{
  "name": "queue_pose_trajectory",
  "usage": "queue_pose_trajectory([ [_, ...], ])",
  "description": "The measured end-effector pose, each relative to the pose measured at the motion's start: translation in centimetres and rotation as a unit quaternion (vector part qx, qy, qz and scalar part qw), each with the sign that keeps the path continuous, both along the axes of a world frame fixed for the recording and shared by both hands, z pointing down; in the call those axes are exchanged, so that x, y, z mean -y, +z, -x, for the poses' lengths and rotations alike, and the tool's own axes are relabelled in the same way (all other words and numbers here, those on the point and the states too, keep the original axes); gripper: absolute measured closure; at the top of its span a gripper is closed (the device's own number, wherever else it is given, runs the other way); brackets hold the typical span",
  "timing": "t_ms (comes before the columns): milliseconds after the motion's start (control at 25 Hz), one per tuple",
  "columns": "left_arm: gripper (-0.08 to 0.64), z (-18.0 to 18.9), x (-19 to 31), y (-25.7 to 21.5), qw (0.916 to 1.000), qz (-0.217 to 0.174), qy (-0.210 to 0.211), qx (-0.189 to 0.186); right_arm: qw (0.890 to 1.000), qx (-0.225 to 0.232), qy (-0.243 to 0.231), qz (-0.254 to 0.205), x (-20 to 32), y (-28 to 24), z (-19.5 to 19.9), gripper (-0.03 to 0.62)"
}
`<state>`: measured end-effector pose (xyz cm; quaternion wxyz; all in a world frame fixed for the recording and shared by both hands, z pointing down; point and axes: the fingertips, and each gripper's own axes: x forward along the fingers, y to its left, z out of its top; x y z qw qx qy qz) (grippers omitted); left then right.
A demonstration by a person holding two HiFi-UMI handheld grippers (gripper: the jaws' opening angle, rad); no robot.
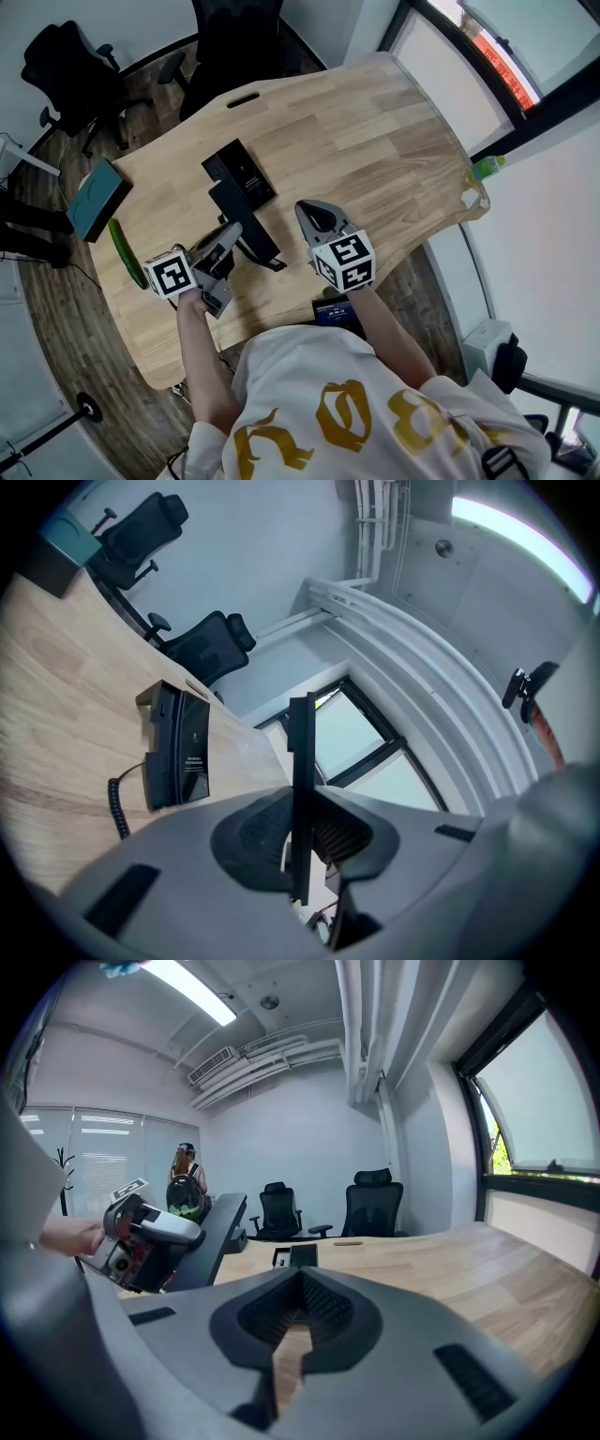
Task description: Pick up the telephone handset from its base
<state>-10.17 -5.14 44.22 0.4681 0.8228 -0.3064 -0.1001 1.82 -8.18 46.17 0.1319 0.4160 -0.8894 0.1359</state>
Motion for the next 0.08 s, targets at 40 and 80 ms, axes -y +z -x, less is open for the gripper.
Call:
queue_pose_trajectory([
  [40, 0.489, 0.03, 0.09, 0.10, 1.0000, 0.000, 0.000, -0.002, 1.000, 0.000, 0.000, 0.001, 0.11, 0.11, 0.01, 0.588],
  [80, 0.489, 0.07, 0.17, 0.22, 1.0000, 0.001, -0.001, -0.003, 1.000, 0.000, 0.001, 0.003, 0.20, 0.23, 0.03, 0.588],
])
